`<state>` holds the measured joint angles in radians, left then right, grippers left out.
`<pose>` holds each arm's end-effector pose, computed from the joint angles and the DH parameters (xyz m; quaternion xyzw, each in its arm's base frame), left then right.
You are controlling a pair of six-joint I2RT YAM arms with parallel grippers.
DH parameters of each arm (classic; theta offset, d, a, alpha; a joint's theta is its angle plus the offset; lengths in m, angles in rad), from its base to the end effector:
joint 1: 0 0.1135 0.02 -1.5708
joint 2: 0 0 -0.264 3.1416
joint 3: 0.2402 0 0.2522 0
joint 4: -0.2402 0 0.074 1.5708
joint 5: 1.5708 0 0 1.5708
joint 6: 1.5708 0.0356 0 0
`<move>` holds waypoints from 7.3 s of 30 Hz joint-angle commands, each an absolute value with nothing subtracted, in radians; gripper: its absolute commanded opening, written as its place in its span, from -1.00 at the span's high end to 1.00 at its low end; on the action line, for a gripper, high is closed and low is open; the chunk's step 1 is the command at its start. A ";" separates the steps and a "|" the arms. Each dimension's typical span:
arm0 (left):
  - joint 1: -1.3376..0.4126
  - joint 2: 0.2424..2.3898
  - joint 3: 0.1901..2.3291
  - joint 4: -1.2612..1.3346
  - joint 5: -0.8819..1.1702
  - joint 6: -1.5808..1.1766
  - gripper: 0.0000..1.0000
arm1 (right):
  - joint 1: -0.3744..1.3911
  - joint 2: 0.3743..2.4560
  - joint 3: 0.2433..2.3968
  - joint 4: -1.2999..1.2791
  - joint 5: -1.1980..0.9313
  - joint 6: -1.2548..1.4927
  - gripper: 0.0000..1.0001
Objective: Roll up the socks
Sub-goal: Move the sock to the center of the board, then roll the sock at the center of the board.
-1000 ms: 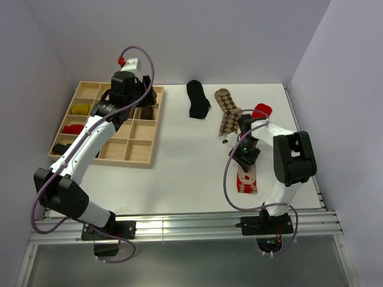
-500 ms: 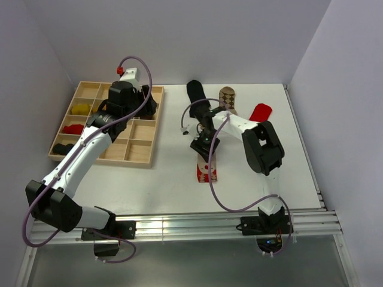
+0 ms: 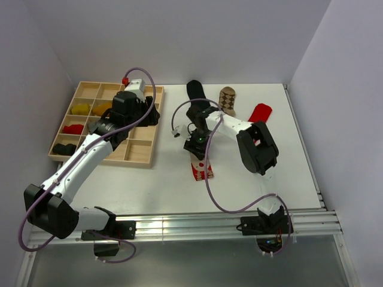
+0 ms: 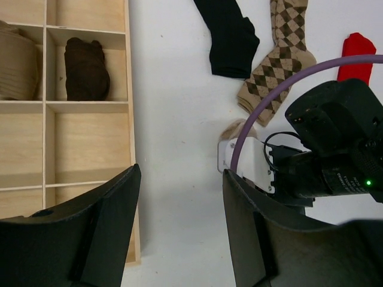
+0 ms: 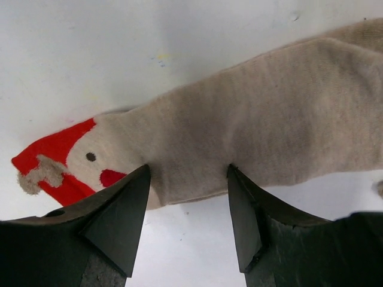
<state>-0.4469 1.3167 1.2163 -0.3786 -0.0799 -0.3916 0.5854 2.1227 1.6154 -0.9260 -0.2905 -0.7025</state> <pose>0.2723 -0.1273 0.3537 0.0029 0.8542 -0.1800 0.4877 0.3415 0.2386 0.1647 -0.6006 0.7835 0.1402 0.0763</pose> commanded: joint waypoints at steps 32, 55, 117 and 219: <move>-0.354 1.220 1.172 -0.299 -0.035 -0.434 -0.28 | 0.633 1.318 0.637 -0.253 -0.311 -1.083 -0.39; -0.353 1.247 1.154 -0.270 -0.009 -0.420 -0.27 | 0.745 1.453 0.626 -0.155 -0.210 -1.100 -0.14; -1.077 1.604 0.670 0.531 -0.031 -0.032 -0.23 | 0.428 2.287 1.605 -1.443 -0.755 -1.094 0.65; -0.632 1.680 0.809 0.240 0.483 -0.762 0.10 | 0.859 1.382 0.710 -0.559 -0.411 -0.992 0.73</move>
<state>-0.6544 1.7638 0.8520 0.1364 0.6083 -0.7231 0.8818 1.3590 0.6266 -0.3370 -0.2684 -1.0000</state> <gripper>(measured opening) 0.446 0.188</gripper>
